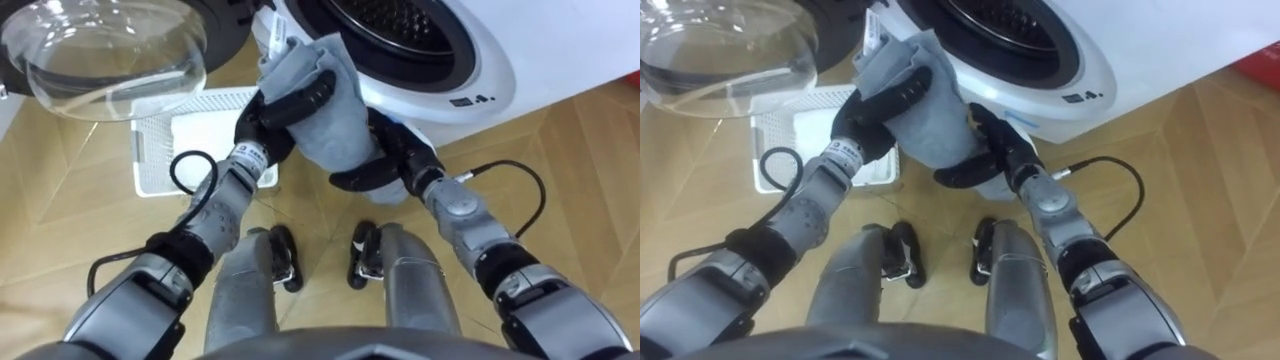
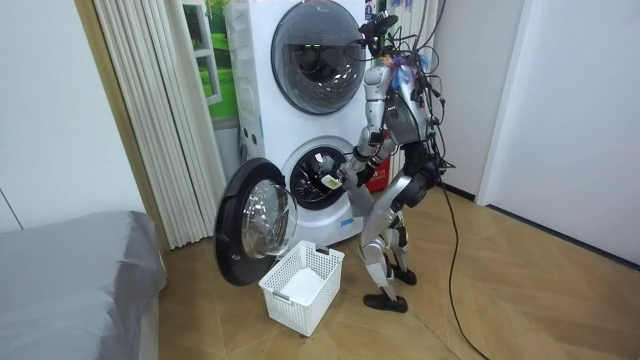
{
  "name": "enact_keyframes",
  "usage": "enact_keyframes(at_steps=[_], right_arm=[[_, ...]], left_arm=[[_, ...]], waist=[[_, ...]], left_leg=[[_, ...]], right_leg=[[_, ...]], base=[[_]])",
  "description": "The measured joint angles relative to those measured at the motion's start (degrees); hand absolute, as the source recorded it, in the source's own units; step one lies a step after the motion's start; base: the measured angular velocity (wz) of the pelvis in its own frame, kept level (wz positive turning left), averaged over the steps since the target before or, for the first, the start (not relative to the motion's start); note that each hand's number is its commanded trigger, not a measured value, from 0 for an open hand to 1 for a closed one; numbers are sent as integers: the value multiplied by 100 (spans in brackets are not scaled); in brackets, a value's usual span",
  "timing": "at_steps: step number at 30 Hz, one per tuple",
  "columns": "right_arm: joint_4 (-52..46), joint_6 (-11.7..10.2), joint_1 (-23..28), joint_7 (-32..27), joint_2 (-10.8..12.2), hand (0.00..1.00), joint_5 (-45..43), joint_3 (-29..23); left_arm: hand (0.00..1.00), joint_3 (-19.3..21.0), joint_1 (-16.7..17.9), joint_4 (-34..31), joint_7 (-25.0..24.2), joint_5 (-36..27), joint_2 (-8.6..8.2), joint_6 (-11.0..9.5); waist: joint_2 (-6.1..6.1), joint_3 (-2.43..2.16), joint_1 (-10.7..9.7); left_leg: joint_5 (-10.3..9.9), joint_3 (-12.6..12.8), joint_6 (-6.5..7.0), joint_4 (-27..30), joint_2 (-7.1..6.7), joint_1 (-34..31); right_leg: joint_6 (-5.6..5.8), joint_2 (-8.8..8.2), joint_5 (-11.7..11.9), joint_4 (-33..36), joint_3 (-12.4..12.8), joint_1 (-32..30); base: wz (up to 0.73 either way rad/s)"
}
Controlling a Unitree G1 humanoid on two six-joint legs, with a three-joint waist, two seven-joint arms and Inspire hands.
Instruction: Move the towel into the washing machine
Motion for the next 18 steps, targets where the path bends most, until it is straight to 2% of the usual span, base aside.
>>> enact_keyframes(at_steps=[5, 6, 7, 18], right_arm=[[1, 23, 38, 97, -14, 0, 268, 45], [0, 34, 38, 143, -24, 33, 266, 41], [-7, 66, 36, 178, -27, 100, 267, 41], [-4, 300, -31, 350, -6, 100, 256, -40]], left_arm=[[100, -4, -1, -1, -80, -477, -6, 214], [100, -4, -4, -7, -120, -531, -10, 264], [100, -3, -5, -50, -132, -544, -5, 300], [100, 118, -22, -165, -206, -589, -28, 479]], waist=[[0, 0, -20], [0, 0, -22], [0, 0, -21], [4, 0, -5]], left_leg=[[17, -27, -30, -10, 50, -53], [17, -26, -30, -13, 50, -53], [17, -25, -30, -15, 50, -53], [59, -2, -46, -144, 31, -22]], right_leg=[[-34, 68, 30, -86, -26, -14], [-34, 67, 30, -94, -26, -15], [-34, 67, 30, -100, -25, -15], [-37, 71, 61, -174, -16, -18]], base=[[0], [0], [0], [0]])
